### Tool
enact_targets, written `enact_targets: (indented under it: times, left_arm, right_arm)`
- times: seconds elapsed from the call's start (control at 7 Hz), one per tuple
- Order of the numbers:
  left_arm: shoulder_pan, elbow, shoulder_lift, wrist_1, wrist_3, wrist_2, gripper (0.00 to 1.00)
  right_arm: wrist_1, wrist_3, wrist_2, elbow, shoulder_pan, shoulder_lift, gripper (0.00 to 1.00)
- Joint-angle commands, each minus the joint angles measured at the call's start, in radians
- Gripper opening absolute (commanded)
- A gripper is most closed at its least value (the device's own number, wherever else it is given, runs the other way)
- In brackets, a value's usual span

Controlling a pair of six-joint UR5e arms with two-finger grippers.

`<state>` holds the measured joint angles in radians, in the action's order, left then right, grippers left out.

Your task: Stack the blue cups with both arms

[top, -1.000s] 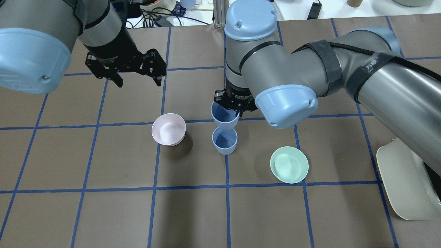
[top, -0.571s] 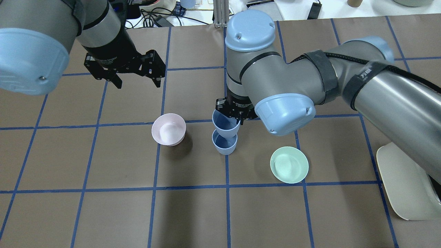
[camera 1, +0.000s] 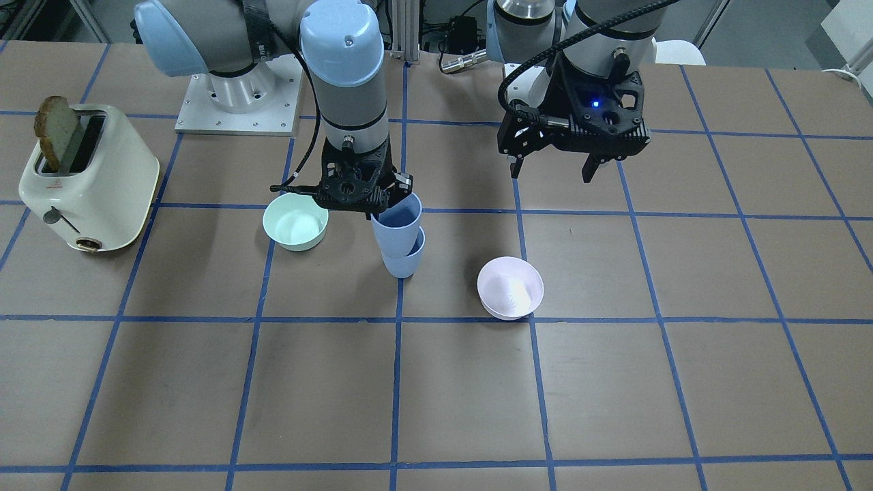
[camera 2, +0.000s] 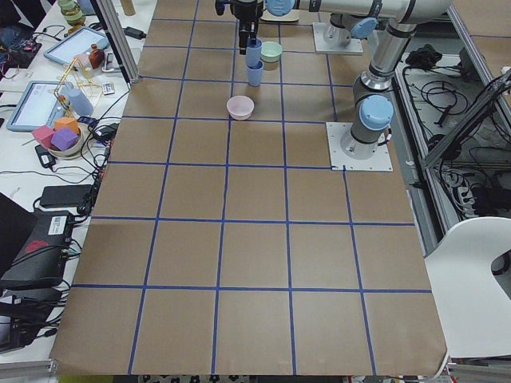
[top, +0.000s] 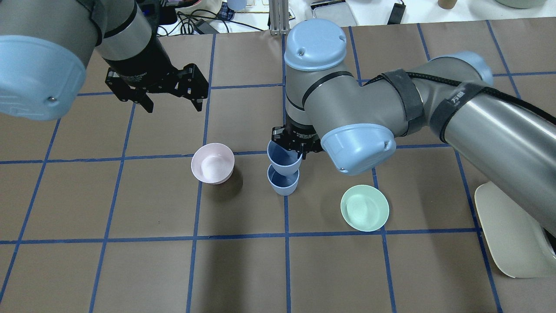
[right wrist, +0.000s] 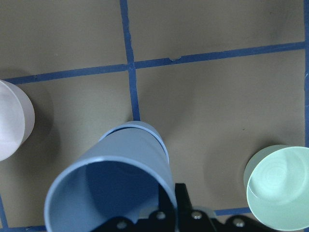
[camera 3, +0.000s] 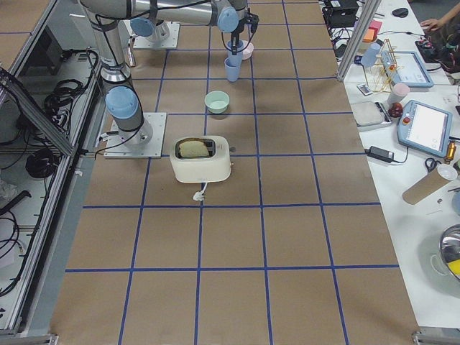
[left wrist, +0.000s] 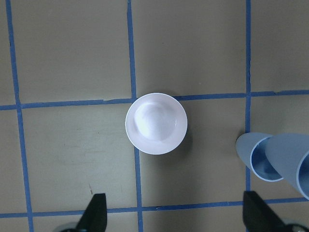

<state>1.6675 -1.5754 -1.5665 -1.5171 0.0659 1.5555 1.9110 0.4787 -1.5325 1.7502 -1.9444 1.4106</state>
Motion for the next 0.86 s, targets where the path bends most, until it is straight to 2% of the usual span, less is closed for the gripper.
enact_targets:
  times: [0.0,0.29,0.57,0.71]
  left_arm:
    - [0.000,0.000,0.000,-0.006,0.000,0.000,1.00]
    - [0.000,0.000,0.005,-0.015,0.000,0.000,1.00]
    - [-0.005,0.000,0.008,-0.018,0.000,0.000,1.00]
    - [-0.006,0.000,0.008,-0.018,0.000,0.000,1.00]
  right_arm:
    - [0.026,0.000,0.000,0.017,-0.005,-0.001,0.10]
    - [0.034,0.000,0.026,0.020,-0.005,-0.002,0.48]
    - [0.077,-0.017,0.034,0.012,0.008,-0.004,0.81]
    - [0.080,-0.049,0.017,-0.003,0.037,-0.004,0.83]
